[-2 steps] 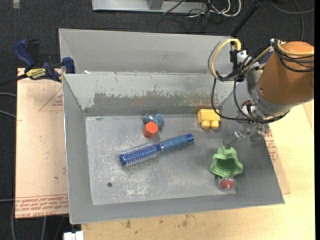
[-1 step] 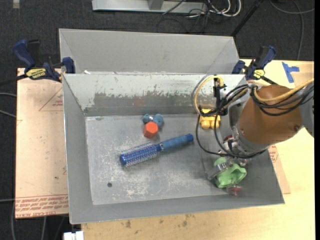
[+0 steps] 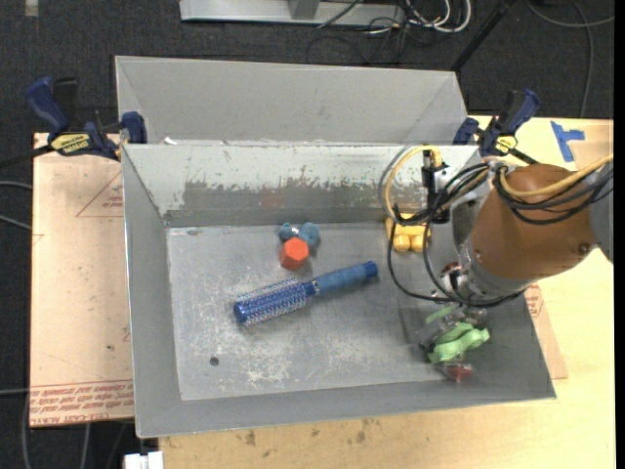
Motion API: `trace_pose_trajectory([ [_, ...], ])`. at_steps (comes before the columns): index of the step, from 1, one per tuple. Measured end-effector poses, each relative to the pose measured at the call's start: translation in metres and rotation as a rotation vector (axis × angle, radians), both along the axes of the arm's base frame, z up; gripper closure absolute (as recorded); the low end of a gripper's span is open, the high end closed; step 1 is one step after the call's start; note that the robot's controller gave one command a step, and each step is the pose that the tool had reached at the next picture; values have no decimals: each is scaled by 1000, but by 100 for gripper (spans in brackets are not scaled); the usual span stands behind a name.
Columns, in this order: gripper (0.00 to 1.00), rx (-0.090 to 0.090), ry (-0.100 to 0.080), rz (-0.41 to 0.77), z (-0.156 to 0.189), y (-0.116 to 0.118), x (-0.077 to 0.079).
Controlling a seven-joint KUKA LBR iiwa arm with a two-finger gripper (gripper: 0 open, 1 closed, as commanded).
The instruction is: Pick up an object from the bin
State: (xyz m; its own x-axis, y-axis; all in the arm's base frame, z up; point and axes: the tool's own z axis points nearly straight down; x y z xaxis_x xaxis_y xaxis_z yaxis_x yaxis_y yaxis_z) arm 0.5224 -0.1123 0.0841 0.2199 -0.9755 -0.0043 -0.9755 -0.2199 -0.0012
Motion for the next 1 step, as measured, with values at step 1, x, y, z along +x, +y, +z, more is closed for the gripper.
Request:
trace_pose_trajectory([
  [1, 100, 14, -6, -26, 43, -34, 3],
])
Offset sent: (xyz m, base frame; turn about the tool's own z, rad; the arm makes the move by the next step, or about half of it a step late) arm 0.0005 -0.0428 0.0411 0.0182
